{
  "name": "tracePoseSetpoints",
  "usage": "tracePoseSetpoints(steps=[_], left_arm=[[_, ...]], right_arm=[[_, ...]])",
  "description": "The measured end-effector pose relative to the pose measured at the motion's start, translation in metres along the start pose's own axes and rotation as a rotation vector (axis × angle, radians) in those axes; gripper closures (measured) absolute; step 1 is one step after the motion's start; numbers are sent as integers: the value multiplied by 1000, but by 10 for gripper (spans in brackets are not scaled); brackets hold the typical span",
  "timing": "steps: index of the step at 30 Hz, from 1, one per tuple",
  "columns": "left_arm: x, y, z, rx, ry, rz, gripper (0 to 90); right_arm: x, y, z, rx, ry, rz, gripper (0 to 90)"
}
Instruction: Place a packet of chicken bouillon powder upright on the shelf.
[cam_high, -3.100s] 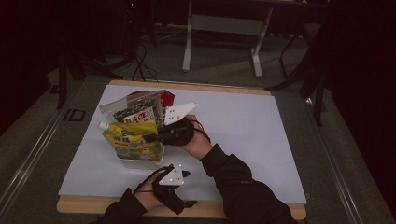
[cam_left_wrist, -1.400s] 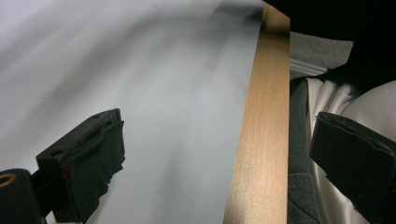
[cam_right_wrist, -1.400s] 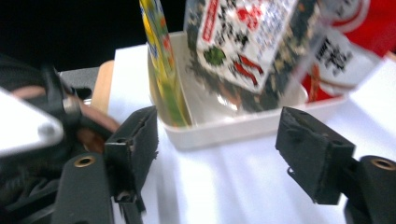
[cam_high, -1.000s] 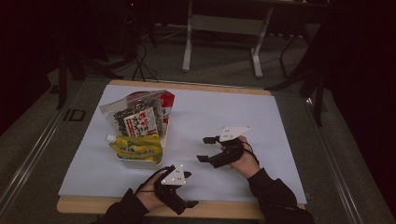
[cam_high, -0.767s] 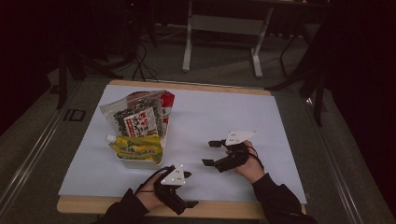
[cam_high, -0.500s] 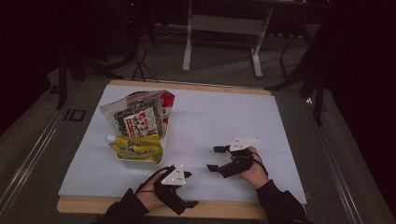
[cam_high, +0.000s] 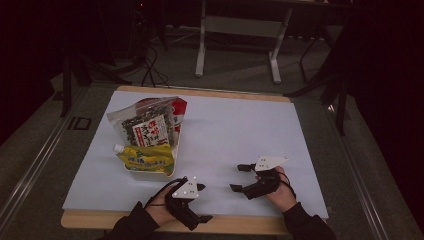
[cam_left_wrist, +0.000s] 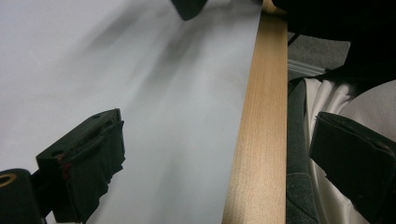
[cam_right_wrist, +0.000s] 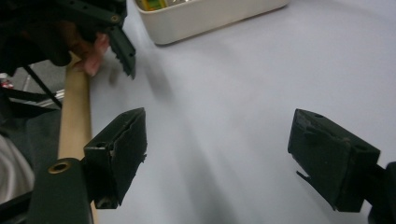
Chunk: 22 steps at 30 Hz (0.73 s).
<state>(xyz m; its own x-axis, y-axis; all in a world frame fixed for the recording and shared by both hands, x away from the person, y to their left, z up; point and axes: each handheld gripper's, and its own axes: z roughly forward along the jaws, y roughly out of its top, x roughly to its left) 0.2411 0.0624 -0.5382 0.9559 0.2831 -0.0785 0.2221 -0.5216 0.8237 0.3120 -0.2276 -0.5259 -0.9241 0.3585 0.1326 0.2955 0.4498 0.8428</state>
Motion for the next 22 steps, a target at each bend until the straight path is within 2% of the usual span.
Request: tracePoseSetpoints(steps=[2, 8, 22], left_arm=[[0, 0, 0, -1, 0, 1, 48], [0, 0, 0, -1, -5, 1, 48], [-1, -1, 0, -2, -7, -1, 48]], right_arm=[[1, -5, -3, 4, -16, -1, 190], [2, -15, -9, 11, -23, 15, 190], [-4, -20, -11, 1, -24, 42, 189]])
